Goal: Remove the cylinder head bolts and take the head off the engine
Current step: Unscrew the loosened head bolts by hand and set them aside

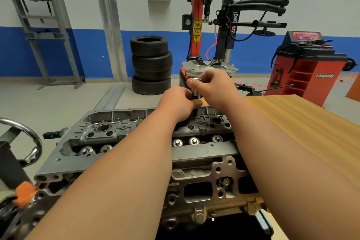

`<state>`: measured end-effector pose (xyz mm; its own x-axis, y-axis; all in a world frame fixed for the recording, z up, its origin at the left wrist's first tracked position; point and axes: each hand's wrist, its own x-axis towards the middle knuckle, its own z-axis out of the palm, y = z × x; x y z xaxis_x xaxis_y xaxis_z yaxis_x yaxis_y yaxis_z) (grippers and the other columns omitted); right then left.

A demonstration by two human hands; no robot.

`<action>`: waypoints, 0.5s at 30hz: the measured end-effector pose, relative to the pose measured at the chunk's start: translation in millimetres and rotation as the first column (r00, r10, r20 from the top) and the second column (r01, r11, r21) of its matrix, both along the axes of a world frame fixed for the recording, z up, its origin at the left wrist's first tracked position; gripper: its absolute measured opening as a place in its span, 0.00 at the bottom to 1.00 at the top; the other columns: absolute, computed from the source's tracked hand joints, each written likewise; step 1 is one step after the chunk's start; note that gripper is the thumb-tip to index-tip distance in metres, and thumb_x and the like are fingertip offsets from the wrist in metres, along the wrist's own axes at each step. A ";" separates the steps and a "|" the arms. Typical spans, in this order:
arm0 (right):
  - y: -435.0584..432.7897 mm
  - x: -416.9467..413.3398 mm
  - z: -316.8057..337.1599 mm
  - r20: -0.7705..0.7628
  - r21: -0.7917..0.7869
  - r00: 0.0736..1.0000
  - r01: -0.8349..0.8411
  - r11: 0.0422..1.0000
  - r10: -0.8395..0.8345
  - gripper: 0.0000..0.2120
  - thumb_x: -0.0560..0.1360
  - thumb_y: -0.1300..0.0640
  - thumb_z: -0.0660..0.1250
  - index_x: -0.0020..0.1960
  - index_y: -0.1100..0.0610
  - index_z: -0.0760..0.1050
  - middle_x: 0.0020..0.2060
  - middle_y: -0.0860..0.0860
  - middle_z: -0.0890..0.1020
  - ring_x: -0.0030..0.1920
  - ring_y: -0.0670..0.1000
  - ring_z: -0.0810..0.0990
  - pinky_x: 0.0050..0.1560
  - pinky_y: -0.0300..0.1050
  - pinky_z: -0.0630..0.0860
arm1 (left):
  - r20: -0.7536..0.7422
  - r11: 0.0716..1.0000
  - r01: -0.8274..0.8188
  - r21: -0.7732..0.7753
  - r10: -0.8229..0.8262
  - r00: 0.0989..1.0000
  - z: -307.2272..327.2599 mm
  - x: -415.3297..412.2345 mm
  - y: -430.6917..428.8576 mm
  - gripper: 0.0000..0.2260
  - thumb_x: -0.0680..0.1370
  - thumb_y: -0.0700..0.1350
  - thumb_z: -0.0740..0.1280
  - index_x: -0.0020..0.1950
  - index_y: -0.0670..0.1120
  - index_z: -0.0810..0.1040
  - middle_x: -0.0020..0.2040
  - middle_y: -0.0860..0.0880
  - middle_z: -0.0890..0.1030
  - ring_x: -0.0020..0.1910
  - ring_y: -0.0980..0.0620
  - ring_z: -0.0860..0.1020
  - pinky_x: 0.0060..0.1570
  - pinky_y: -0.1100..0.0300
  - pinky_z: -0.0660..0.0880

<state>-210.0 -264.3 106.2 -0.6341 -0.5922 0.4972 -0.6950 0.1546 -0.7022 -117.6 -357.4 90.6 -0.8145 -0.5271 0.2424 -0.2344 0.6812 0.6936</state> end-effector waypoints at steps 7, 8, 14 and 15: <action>2.6 -0.3 0.8 0.180 -0.041 0.955 -0.230 0.972 0.234 0.07 0.78 0.53 0.64 0.44 0.48 0.79 0.38 0.45 0.81 0.40 0.42 0.79 0.39 0.37 0.75 | -0.048 0.993 -0.075 0.094 0.080 0.996 0.4 -3.0 2.0 0.17 0.70 0.51 0.76 0.29 0.49 0.71 0.28 0.52 0.73 0.28 0.54 0.70 0.30 0.59 0.64; -2.1 2.2 0.1 0.225 -0.065 0.946 -0.222 0.973 0.231 0.06 0.78 0.52 0.63 0.45 0.47 0.79 0.39 0.46 0.81 0.42 0.45 0.80 0.43 0.42 0.77 | -0.048 0.992 -0.080 0.094 0.085 0.995 -0.5 -3.3 2.9 0.17 0.71 0.51 0.75 0.29 0.49 0.70 0.28 0.52 0.73 0.28 0.54 0.70 0.30 0.59 0.64; -35.4 22.8 10.8 0.364 -0.165 0.925 -0.051 0.985 0.108 0.13 0.73 0.40 0.64 0.41 0.50 0.76 0.26 0.41 0.76 0.33 0.46 0.74 0.36 0.44 0.70 | 0.055 0.993 -0.072 -0.092 0.078 0.995 2.7 -2.7 11.1 0.07 0.76 0.47 0.64 0.41 0.46 0.77 0.43 0.45 0.82 0.46 0.42 0.79 0.39 0.56 0.69; -37.0 20.8 15.5 0.416 -0.134 0.905 -0.035 0.990 0.088 0.17 0.74 0.39 0.63 0.37 0.51 0.76 0.23 0.43 0.74 0.30 0.47 0.72 0.34 0.44 0.68 | 0.058 0.997 -0.066 -0.046 0.069 0.996 2.5 -2.0 10.1 0.08 0.75 0.49 0.66 0.40 0.47 0.77 0.42 0.46 0.82 0.44 0.44 0.79 0.39 0.56 0.70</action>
<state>-189.2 -301.3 121.7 -0.7639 -0.5894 0.2628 -0.3372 0.0173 -0.9413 -119.6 -347.2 93.1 -0.7910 -0.5713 0.2190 -0.3209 0.6922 0.6465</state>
